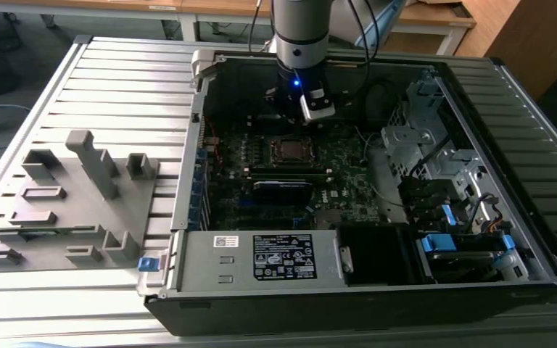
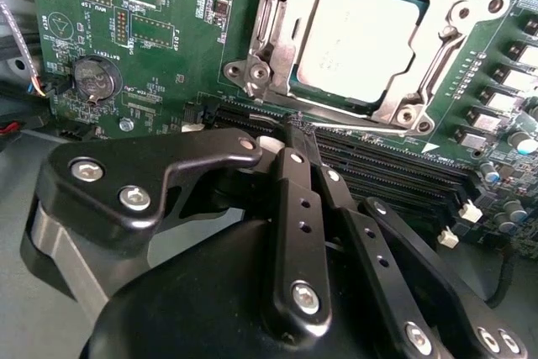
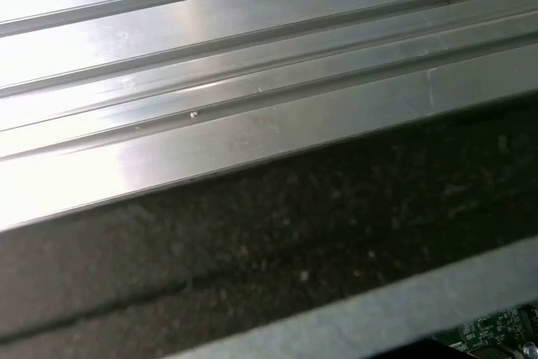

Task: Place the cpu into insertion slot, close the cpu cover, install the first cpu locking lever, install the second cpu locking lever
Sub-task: 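Install the first cpu locking lever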

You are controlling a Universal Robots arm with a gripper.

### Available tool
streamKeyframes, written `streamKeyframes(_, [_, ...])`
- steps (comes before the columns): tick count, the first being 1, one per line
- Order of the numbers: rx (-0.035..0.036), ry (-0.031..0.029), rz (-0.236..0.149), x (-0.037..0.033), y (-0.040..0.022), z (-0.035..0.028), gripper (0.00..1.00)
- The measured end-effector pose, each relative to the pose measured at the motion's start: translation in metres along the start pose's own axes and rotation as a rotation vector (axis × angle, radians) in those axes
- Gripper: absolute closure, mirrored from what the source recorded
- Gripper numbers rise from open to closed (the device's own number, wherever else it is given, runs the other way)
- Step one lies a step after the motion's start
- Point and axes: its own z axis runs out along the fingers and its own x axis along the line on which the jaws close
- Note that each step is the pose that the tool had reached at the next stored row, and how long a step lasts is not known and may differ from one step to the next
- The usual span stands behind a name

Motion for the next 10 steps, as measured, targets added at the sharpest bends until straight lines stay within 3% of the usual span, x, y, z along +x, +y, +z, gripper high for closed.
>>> streamKeyframes(10, [-0.0011, -0.0043, 0.0, 0.0013, -0.0004, 0.0017, 0.89])
